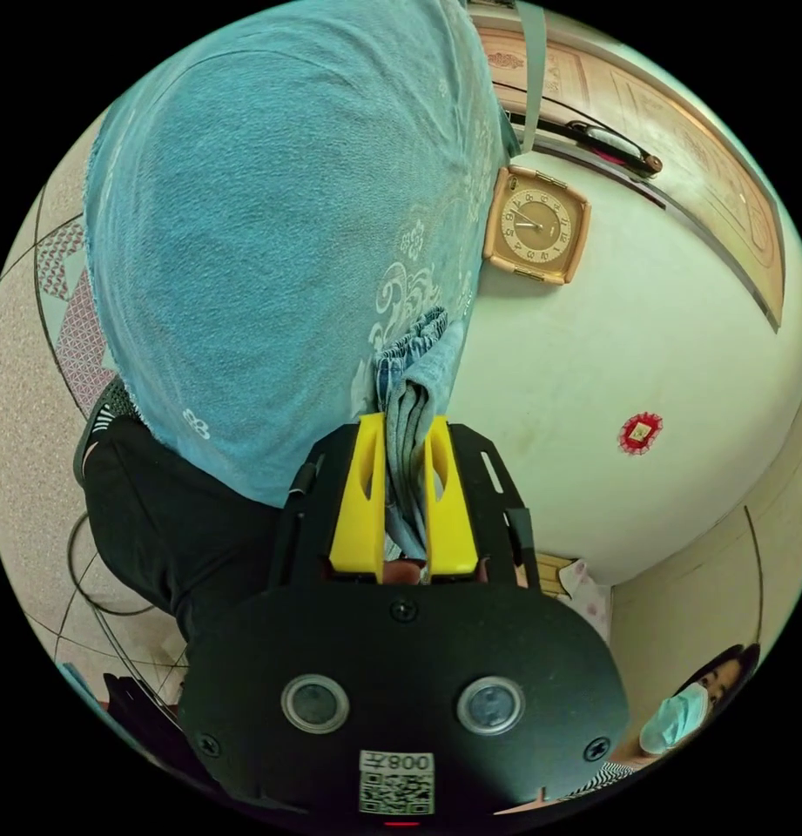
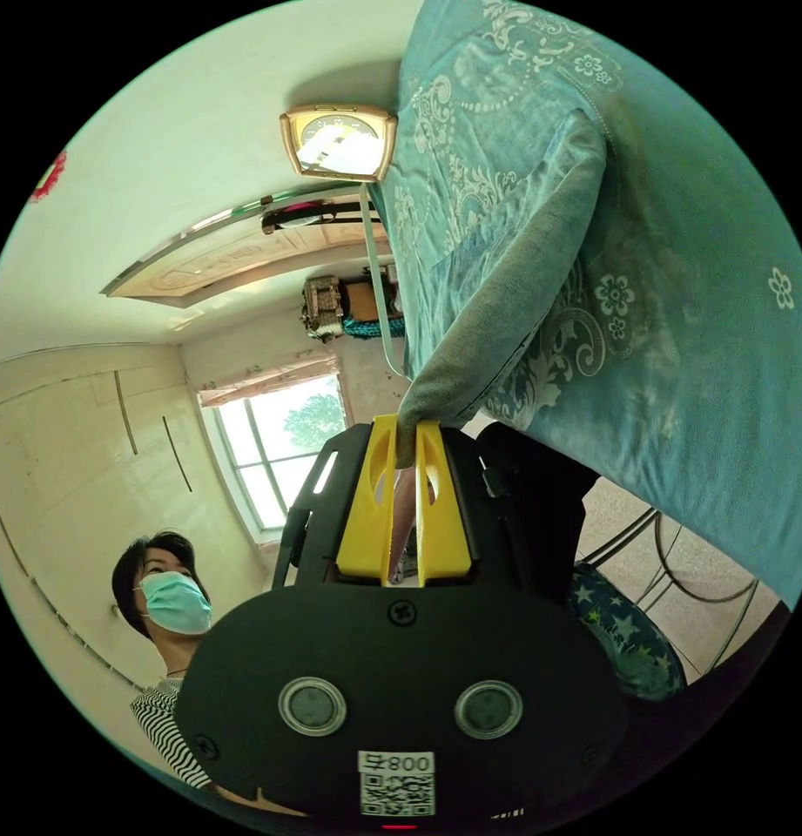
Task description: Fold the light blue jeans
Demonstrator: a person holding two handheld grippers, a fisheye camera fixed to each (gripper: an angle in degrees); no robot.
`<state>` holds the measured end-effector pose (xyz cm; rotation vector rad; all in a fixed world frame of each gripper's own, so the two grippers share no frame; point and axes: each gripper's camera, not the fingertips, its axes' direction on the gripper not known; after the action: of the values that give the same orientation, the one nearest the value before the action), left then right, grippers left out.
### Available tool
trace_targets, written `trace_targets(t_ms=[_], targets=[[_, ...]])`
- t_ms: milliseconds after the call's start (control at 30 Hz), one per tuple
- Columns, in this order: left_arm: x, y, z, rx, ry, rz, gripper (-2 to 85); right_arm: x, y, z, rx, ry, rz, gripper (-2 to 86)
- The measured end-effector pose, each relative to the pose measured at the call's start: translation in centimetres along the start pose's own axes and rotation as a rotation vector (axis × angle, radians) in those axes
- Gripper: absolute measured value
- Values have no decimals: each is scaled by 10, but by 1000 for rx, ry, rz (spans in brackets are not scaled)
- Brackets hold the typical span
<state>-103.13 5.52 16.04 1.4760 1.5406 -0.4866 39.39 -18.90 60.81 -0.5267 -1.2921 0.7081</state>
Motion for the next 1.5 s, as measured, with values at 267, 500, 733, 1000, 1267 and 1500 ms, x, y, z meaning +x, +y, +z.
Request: trace_targets(t_ms=[267,500,733,1000,1267,1500], targets=[[21,-1,-3,-12,-55,23,68,5,14,5,2,-1,24,26],[59,4,-4,-37,-105,47,60,7,27,2,18,-30,34,26],[107,9,1,-49,-157,92,50,-8,30,-7,17,-53,-6,26],[169,25,14,-57,-214,168,41,-32,35,-21,18,-53,-68,24],[178,46,21,-27,-219,87,61,-31,52,-31,50,-102,-40,25],[188,81,29,37,-111,14,138,-53,57,-38,42,-93,-67,25]])
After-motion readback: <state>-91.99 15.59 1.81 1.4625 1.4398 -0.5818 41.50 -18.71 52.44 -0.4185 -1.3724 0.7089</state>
